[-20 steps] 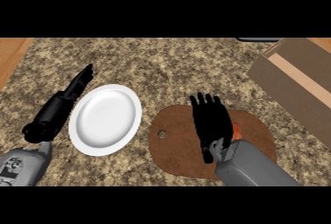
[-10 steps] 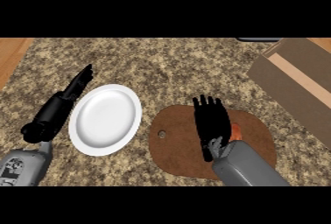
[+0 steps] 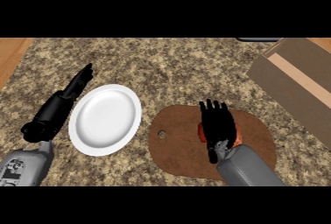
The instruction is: Pick the bell pepper from the cutting board and place it in the cardboard box
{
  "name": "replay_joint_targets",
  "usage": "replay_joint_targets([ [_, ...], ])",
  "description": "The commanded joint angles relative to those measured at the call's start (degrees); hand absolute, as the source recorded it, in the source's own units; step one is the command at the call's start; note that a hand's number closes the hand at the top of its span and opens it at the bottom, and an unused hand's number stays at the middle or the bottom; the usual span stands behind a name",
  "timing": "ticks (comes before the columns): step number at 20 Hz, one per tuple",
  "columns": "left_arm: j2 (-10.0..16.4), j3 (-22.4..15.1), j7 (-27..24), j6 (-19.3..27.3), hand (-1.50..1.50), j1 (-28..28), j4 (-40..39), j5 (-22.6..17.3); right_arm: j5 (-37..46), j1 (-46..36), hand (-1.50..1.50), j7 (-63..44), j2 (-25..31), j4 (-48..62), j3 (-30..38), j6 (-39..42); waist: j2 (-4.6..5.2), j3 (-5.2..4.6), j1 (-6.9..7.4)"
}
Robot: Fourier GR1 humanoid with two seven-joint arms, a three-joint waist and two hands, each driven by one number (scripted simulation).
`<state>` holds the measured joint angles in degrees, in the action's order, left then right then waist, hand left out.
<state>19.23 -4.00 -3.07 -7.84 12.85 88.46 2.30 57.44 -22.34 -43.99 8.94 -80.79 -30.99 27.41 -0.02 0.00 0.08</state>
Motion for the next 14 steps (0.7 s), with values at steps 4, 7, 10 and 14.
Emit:
replay_joint_targets([
  [4, -0.47, 2.41, -0.61, -1.17, 0.0, 1.12, -0.75, 0.62, 3.68, -3.27, 1.5, 11.87, -0.13, 8.26, -0.86, -5.67, 0.1, 0.02, 0.31],
  [7, -0.99, 2.46, -2.57, -2.41, 0.0, -0.53, -1.43, 0.94, 6.99, -3.62, 1.5, 13.54, -0.86, 8.61, -1.5, -8.81, 0.07, 0.01, 0.23],
  [10, 0.14, 3.78, -0.1, -4.54, 0.0, -2.72, 2.16, -0.55, 10.24, -2.1, 1.5, 14.15, -0.52, 7.53, -2.27, -11.45, -0.02, 0.01, 0.29],
  [14, -2.81, 1.5, -3.15, -1.74, 0.0, 0.11, -2.28, 2.69, 1.0, -7.72, 1.5, 28.4, 0.54, 16.4, 7.09, -17.02, 0.39, 0.03, 0.58],
])
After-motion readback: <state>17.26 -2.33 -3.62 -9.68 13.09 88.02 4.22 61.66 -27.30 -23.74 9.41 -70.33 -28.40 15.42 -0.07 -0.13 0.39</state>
